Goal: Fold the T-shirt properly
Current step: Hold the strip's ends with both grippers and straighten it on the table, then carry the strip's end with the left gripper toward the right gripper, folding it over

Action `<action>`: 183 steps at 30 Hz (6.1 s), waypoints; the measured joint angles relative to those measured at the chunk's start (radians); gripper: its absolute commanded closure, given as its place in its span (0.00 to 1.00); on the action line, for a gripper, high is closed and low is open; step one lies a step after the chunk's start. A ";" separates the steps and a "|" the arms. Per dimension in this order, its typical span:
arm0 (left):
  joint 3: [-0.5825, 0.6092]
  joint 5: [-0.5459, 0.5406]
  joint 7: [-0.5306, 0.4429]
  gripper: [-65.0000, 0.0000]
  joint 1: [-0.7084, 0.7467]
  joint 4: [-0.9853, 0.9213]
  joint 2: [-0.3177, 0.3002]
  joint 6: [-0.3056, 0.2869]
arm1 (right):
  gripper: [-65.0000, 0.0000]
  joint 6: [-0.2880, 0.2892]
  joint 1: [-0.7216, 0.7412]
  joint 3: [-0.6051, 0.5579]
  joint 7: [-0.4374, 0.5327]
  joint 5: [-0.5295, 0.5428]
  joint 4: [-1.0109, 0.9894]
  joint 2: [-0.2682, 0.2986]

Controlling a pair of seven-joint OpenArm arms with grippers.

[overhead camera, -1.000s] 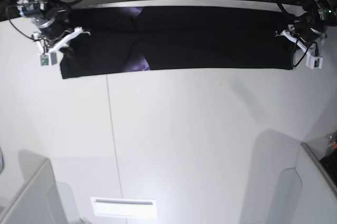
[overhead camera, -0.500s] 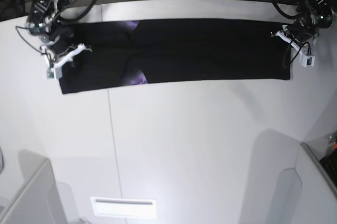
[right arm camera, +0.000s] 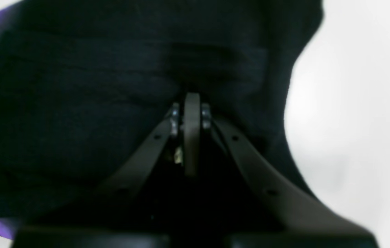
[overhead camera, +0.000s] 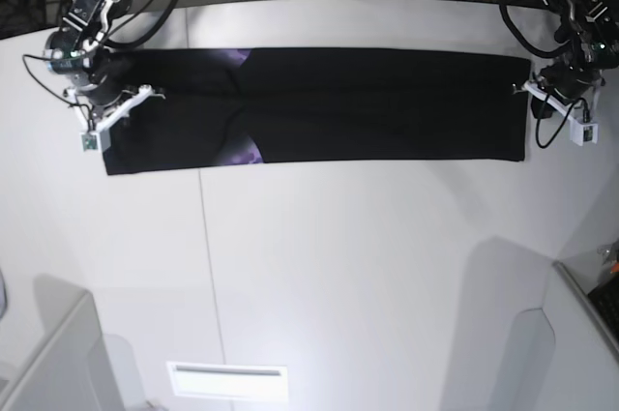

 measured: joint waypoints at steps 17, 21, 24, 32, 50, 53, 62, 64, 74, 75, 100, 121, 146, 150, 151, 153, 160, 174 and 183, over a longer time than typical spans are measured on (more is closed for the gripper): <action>-0.128 -0.313 0.093 0.31 0.072 0.005 -0.056 -0.069 | 1.00 0.121 -0.021 -0.001 -0.156 0.003 0.291 -0.072; -0.128 -0.310 0.099 0.14 0.058 -0.053 -0.056 -0.102 | 1.00 0.122 -0.029 -0.002 -0.163 0.003 0.290 -0.077; -0.110 -0.310 0.090 0.14 0.035 -0.115 -0.059 -0.102 | 1.00 0.122 -0.028 -0.002 -0.163 0.003 0.290 -0.077; 0.002 -0.201 0.044 0.14 -0.014 -0.192 -0.060 -0.108 | 1.00 0.122 -0.031 -0.002 -0.162 0.003 0.290 -0.076; 0.054 -0.227 -0.100 1.00 -0.029 -0.334 -0.071 -0.121 | 1.00 0.122 -0.047 -0.002 -0.162 0.003 0.290 -0.077; 0.053 -0.224 -0.092 1.00 -0.027 -0.332 -0.085 -0.124 | 1.00 0.122 -0.047 -0.002 -0.163 0.003 0.290 -0.077; 0.045 -0.161 -0.048 1.00 0.039 -0.171 -0.105 -0.105 | 1.00 0.122 -0.047 -0.002 -0.162 0.004 0.290 -0.077; 0.027 -0.172 -0.048 1.00 0.062 -0.105 -0.099 -0.107 | 1.00 0.122 -0.047 -0.002 -0.163 0.003 0.290 -0.077; 0.026 -0.166 -0.045 1.00 0.170 0.165 -0.031 -0.105 | 1.00 0.122 -0.047 -0.002 -0.163 0.003 0.290 -0.077; 0.027 -0.172 -0.043 1.00 0.175 0.184 -0.026 -0.108 | 1.00 0.122 -0.047 -0.002 -0.163 0.003 0.290 -0.077; 0.509 -0.169 -0.042 1.00 0.122 0.276 0.028 0.162 | 1.00 0.122 -0.046 -0.002 -0.163 0.003 0.290 -0.082; 0.887 -0.172 -0.045 1.00 0.000 0.269 0.090 0.341 | 1.00 0.122 -0.046 0.002 -0.163 0.003 0.290 -0.082; 0.968 -0.172 -0.045 1.00 -0.070 0.197 0.160 0.342 | 1.00 0.122 -0.046 0.003 -0.163 0.003 0.290 -0.082; 0.975 -0.173 -0.046 1.00 -0.086 0.190 0.163 0.341 | 1.00 0.122 -0.047 0.003 -0.163 0.003 0.290 -0.082; 0.975 -0.172 -0.048 1.00 -0.089 0.180 0.164 0.342 | 1.00 0.122 -0.046 0.002 -0.163 0.003 0.290 -0.082; 0.974 -0.171 -0.047 1.00 -0.090 0.154 0.164 0.342 | 1.00 0.122 -0.046 0.003 -0.163 0.003 0.290 -0.082; 0.975 -0.172 -0.045 1.00 -0.100 0.127 0.164 0.342 | 1.00 0.122 -0.044 0.003 -0.163 0.003 0.290 -0.082; 1.052 -0.172 -0.045 1.00 -0.130 0.125 0.153 0.342 | 1.00 0.122 -0.041 0.002 -0.163 0.004 0.288 -0.082; 1.057 -0.172 -0.045 1.00 -0.133 0.125 0.155 0.342 | 1.00 0.122 -0.041 0.003 -0.163 0.003 0.288 -0.082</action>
